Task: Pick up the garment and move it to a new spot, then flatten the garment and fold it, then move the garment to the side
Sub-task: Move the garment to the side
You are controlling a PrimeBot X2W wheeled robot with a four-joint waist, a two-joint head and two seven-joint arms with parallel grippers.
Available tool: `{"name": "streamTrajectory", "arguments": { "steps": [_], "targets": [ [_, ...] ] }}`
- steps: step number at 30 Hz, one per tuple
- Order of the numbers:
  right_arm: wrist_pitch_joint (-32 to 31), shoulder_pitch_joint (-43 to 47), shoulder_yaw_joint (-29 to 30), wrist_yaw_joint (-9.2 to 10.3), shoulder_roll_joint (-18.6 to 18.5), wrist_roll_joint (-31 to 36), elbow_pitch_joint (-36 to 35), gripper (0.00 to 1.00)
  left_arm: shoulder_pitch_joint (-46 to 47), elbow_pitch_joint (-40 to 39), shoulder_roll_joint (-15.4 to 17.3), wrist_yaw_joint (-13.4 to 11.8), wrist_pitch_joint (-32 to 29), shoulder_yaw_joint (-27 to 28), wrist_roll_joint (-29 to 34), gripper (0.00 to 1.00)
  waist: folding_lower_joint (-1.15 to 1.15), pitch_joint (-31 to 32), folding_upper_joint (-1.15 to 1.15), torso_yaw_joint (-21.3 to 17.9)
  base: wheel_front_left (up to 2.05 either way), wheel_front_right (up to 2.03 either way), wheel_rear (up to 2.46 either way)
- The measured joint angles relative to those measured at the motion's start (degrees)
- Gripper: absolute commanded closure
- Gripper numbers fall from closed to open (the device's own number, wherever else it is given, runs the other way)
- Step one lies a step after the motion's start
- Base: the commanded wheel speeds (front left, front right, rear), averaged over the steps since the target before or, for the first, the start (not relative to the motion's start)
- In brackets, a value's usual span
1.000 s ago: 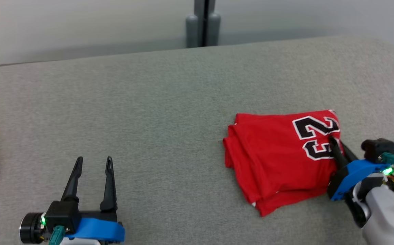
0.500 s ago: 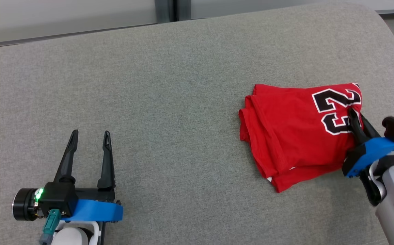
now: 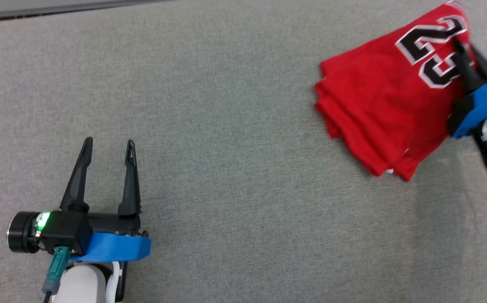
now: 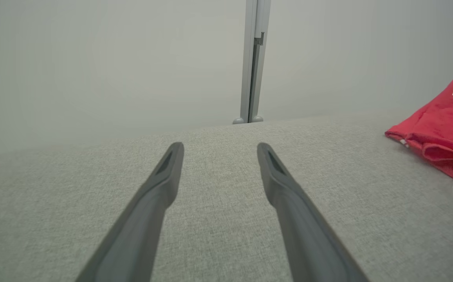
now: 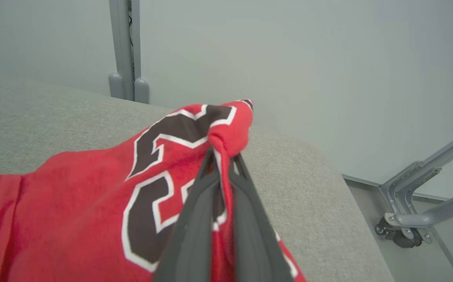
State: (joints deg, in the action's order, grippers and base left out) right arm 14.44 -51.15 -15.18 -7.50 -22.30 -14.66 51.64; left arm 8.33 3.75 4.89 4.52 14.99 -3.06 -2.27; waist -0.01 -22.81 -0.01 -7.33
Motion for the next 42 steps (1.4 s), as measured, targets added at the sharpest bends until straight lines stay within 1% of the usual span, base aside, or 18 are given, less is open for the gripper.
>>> {"name": "streamTrajectory", "arguments": {
  "steps": [5,8,10,18,22,24,25,31,35,37,42],
  "targets": [
    [-0.31,-5.7,0.86,0.0,-4.46,-0.77,4.93,1.0,1.55,-1.67,0.46,0.04,0.0,-0.19,0.37,0.0,0.0,-3.19,0.0,0.9,0.0,0.0,0.0],
    [-0.58,-8.32,1.36,0.01,-7.79,-1.12,8.47,1.0,2.4,-2.58,0.66,0.04,0.0,-0.41,0.77,0.0,0.0,-5.02,0.0,1.44,0.0,0.0,0.0],
    [-0.55,-9.53,1.76,0.01,-9.2,-1.12,10.15,1.0,2.72,-3.24,0.8,0.03,0.01,-0.48,0.9,0.0,0.0,-6.16,0.0,1.63,0.0,0.0,0.0],
    [-0.23,-14.21,2.12,0.01,-13.36,0.43,14.94,1.0,3.9,-4.97,1.64,0.0,0.0,-0.9,1.26,0.0,0.01,-9.19,0.01,1.98,0.0,0.0,0.0],
    [-0.2,-16.44,2.78,0.0,-13.66,1.56,17.4,1.0,4.13,-5.92,2.0,-0.11,0.0,-0.82,1.26,0.0,0.0,-10.34,0.0,2.06,0.0,0.0,0.0],
    [-0.19,-17.28,3.07,0.0,-13.68,2.12,18.26,0.3,4.13,-6.09,2.14,-0.22,0.0,-0.69,1.25,0.0,0.0,-10.64,0.01,2.17,0.0,0.0,0.0],
    [-0.19,-17.68,3.32,0.0,-13.68,2.21,18.63,0.0,4.13,-6.1,2.16,-0.4,0.0,-0.64,1.24,0.0,0.01,-10.72,0.01,2.26,0.0,0.0,0.0],
    [0.11,-18.56,4.67,0.0,-13.59,3.92,19.83,0.0,4.11,-5.93,2.18,-0.69,0.0,-0.35,0.8,0.0,0.0,-10.25,0.0,2.62,0.0,0.0,0.0],
    [0.38,-17.7,5.73,0.0,-11.56,4.54,18.8,0.0,3.24,-4.9,1.94,-1.12,0.0,0.04,0.2,0.0,0.01,-8.09,0.01,2.9,0.0,0.0,0.0],
    [0.53,-15.9,6.11,0.0,-10.28,4.75,15.85,0.0,2.57,-4.08,1.77,-1.25,0.0,0.21,-0.14,0.0,0.01,-6.46,0.01,3.14,0.0,0.0,0.0],
    [0.6,-8.54,8.13,0.01,-6.68,4.97,3.96,0.0,0.32,-1.9,1.25,-1.57,0.0,0.85,-0.86,0.0,0.02,-1.35,0.01,4.07,0.0,0.0,0.0]
  ]
}}
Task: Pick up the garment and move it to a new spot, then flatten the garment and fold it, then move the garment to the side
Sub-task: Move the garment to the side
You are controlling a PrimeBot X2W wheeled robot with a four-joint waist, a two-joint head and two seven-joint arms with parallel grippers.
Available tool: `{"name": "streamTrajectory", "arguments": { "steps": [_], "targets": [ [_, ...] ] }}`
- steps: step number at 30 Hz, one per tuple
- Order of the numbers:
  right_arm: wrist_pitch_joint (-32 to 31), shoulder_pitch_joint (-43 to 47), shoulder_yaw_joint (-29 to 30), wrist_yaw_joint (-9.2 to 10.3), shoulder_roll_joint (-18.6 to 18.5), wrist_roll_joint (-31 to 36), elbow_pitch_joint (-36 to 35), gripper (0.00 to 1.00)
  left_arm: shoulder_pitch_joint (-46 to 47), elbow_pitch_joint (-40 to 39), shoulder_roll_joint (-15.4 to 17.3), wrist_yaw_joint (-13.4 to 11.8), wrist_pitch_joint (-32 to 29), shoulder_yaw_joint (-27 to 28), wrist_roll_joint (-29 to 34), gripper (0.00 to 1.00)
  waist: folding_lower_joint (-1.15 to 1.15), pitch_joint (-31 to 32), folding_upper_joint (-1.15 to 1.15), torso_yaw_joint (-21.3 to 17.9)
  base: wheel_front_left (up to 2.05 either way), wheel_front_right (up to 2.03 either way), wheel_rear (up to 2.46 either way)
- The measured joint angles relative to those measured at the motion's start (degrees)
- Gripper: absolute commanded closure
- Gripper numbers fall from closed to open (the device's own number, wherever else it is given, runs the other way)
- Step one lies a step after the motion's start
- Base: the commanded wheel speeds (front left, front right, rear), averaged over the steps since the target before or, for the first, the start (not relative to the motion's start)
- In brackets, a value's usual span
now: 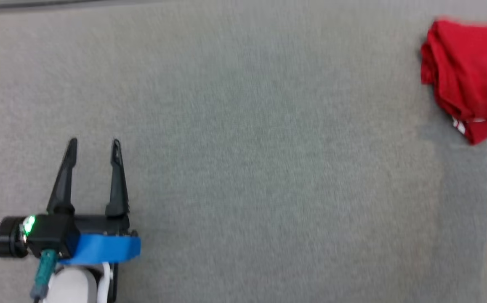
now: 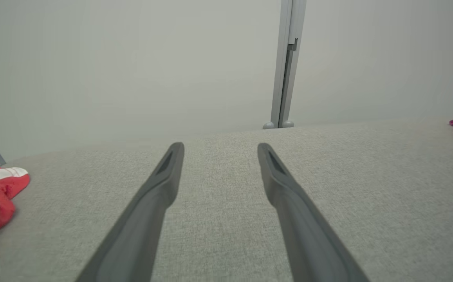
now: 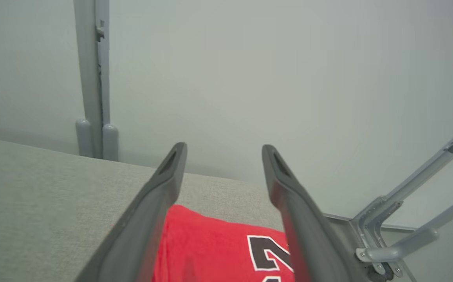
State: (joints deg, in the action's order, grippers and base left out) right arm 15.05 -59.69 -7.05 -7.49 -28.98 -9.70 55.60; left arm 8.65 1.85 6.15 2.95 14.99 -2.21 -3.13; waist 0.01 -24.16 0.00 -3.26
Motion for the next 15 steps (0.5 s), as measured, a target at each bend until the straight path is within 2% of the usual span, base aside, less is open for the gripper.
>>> {"name": "streamTrajectory", "arguments": {
  "steps": [7,15],
  "targets": [
    [0.0,13.04,0.14,0.0,7.25,0.01,-14.56,0.0,-4.65,2.64,-0.59,-0.41,0.0,1.31,-1.04,0.0,0.0,8.4,0.01,1.62,0.0,0.0,0.0],
    [0.0,24.23,-3.35,0.0,12.44,-2.5,-19.16,0.0,-10.32,5.54,-1.18,-0.32,0.0,2.29,-1.93,0.0,0.0,17.64,0.01,3.24,0.0,0.0,0.0]
  ]
}}
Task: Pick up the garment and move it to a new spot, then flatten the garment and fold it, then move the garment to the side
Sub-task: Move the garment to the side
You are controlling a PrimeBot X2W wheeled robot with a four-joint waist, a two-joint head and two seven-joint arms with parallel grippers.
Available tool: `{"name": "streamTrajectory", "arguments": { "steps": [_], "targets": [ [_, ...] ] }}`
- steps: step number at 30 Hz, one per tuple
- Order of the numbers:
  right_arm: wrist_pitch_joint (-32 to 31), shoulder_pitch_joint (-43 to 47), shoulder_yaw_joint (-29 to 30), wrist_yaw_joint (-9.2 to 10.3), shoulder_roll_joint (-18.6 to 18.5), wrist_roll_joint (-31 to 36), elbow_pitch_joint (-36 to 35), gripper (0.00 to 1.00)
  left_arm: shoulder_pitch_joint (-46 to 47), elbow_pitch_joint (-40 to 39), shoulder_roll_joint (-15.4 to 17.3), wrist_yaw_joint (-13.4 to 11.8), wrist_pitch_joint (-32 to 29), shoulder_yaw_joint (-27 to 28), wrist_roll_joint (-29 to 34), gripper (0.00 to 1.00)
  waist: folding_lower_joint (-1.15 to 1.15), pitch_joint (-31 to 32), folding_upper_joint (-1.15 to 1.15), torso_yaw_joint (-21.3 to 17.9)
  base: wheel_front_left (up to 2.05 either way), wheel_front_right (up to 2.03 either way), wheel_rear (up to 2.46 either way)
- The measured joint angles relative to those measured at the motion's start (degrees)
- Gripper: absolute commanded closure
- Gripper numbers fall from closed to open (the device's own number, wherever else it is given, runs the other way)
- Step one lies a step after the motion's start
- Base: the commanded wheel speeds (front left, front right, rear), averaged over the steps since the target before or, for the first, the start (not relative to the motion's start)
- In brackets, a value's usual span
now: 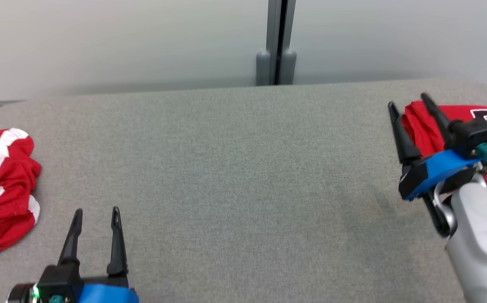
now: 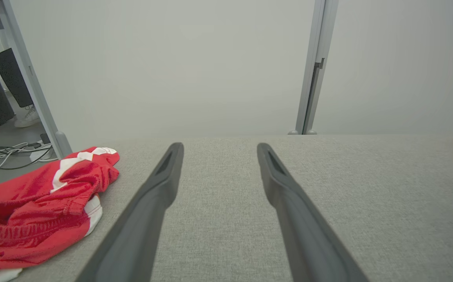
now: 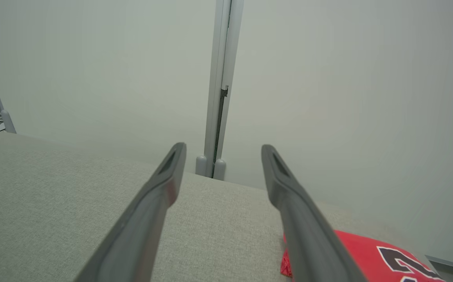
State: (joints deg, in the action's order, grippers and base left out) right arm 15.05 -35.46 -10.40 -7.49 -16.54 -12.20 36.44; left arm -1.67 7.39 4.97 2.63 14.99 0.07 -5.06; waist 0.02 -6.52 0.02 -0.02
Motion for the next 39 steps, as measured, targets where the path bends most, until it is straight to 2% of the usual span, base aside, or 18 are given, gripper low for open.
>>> {"name": "streamTrajectory", "arguments": {
  "steps": [6,11,24,33,39],
  "targets": [
    [-0.01,7.75,-1.64,0.0,2.22,-1.58,-1.51,0.0,-3.66,1.56,-0.15,0.27,0.0,0.48,-0.07,0.0,0.0,5.2,0.0,-0.1,0.0,0.0,0.0],
    [0.0,13.04,-0.69,0.0,3.15,-2.08,-4.1,0.0,-4.84,1.93,-0.32,0.42,0.0,0.86,-0.15,0.0,-0.02,7.09,0.0,-1.23,0.0,0.0,0.0],
    [0.0,26.27,3.53,0.0,6.92,0.14,-12.21,0.0,-5.71,3.32,-0.8,0.97,0.0,0.73,-0.41,0.0,-0.01,9.63,-0.01,-3.06,0.0,0.0,0.0],
    [0.0,33.92,9.13,0.01,11.65,3.33,-19.03,0.0,-5.65,3.25,-0.91,1.78,0.0,0.43,-0.34,0.0,-0.02,10.37,-0.01,-1.8,0.0,0.0,0.0],
    [-0.01,37.06,9.77,0.0,13.11,5.55,-22.62,0.0,-5.69,3.15,-0.87,1.8,0.0,0.77,-0.22,0.0,-0.02,10.84,-0.02,-1.08,0.0,0.0,0.0]
  ]
}}
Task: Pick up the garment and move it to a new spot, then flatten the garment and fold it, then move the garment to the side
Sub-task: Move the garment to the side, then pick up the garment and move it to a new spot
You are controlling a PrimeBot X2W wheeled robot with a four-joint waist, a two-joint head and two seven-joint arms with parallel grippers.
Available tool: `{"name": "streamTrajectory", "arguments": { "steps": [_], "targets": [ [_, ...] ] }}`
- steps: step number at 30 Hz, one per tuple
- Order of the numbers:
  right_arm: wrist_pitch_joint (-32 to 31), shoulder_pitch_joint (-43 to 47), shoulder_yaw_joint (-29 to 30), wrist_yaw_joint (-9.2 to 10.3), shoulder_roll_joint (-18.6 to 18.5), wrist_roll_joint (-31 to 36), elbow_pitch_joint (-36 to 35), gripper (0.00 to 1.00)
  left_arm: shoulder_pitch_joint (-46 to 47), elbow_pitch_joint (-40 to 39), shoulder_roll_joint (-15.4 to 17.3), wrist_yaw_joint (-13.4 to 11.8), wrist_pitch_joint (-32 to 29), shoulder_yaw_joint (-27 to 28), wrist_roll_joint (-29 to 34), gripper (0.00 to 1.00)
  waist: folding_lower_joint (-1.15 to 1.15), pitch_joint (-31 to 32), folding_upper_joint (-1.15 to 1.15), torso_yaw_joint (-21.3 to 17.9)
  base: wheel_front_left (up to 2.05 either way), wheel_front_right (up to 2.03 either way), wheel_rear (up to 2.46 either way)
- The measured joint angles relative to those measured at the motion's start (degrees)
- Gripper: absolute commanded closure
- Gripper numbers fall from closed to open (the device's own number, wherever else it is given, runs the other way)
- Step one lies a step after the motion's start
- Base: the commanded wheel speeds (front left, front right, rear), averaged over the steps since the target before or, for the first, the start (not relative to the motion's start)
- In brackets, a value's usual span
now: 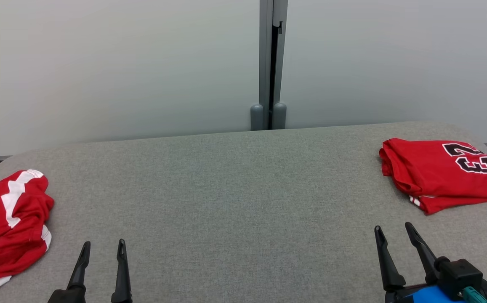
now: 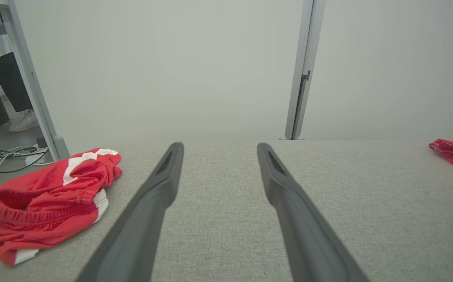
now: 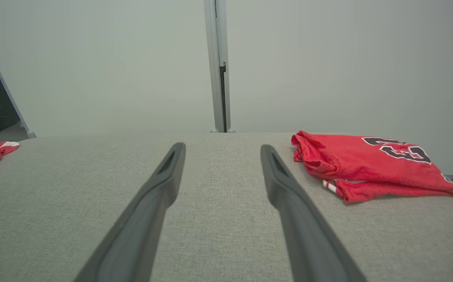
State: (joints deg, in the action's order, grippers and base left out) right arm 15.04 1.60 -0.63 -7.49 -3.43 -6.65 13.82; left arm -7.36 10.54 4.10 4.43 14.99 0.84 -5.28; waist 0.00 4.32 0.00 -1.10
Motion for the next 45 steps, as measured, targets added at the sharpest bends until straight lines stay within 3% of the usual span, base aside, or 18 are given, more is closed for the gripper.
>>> {"name": "streamTrajectory", "arguments": {
  "steps": [26,34,45],
  "targets": [
    [-1.87,2.07,-0.81,0.0,0.48,-0.47,-2.54,0.0,-0.14,0.44,0.16,0.13,0.0,0.91,0.3,0.0,0.0,0.55,0.0,1.96,0.0,0.0,0.0],
    [-1.77,1.81,-2.19,0.0,0.52,-1.33,-1.37,0.0,-0.15,-0.19,0.46,-0.12,0.0,1.19,0.58,0.0,0.0,0.6,0.0,5.39,0.0,0.0,0.0],
    [-1.09,1.51,-2.78,0.0,0.54,-2.11,0.78,0.0,-0.47,-0.7,1.33,-0.44,0.0,1.85,0.48,0.0,0.0,0.49,-0.01,12.98,0.0,0.0,0.0]
  ]
}}
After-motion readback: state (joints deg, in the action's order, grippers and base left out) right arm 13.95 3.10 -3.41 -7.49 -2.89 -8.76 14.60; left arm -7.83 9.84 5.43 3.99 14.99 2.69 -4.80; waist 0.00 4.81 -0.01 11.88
